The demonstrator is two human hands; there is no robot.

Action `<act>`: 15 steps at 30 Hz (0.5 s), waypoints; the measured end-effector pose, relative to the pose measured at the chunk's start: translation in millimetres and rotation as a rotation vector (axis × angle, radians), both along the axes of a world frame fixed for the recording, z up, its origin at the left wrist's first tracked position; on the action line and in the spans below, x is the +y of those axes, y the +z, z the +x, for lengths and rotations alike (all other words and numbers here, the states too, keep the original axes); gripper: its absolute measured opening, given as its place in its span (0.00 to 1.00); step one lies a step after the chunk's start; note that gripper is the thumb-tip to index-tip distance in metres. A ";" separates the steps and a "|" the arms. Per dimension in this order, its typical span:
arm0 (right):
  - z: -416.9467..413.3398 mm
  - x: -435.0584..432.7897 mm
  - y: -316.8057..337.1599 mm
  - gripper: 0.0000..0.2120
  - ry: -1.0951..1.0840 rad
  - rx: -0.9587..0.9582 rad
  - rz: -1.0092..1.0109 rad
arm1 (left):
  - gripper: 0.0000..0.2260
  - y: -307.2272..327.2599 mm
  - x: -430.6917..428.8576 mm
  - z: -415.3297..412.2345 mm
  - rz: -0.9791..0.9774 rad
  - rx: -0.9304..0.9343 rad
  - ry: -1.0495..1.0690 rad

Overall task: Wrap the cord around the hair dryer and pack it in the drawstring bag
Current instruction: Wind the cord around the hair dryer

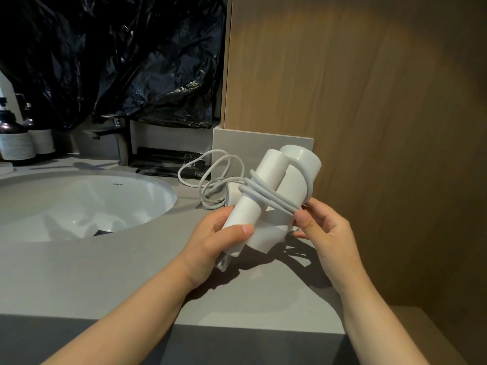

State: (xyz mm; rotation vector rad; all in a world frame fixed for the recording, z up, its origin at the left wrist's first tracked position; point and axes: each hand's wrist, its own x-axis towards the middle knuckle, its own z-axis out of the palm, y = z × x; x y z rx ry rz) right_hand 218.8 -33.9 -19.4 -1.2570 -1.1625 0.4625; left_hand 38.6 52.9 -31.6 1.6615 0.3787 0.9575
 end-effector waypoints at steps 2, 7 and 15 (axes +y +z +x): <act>-0.4 -0.2 0.3 0.17 -0.018 0.001 0.013 | 0.31 -1.3 0.3 0.8 0.021 0.014 0.025; 2.6 -0.1 -1.7 0.17 -0.091 -0.003 0.064 | 0.17 -1.0 -4.9 2.6 0.188 0.009 0.228; 1.0 -0.1 -4.2 0.30 -0.233 -0.029 0.126 | 0.11 -4.7 -4.0 8.1 0.412 0.132 0.389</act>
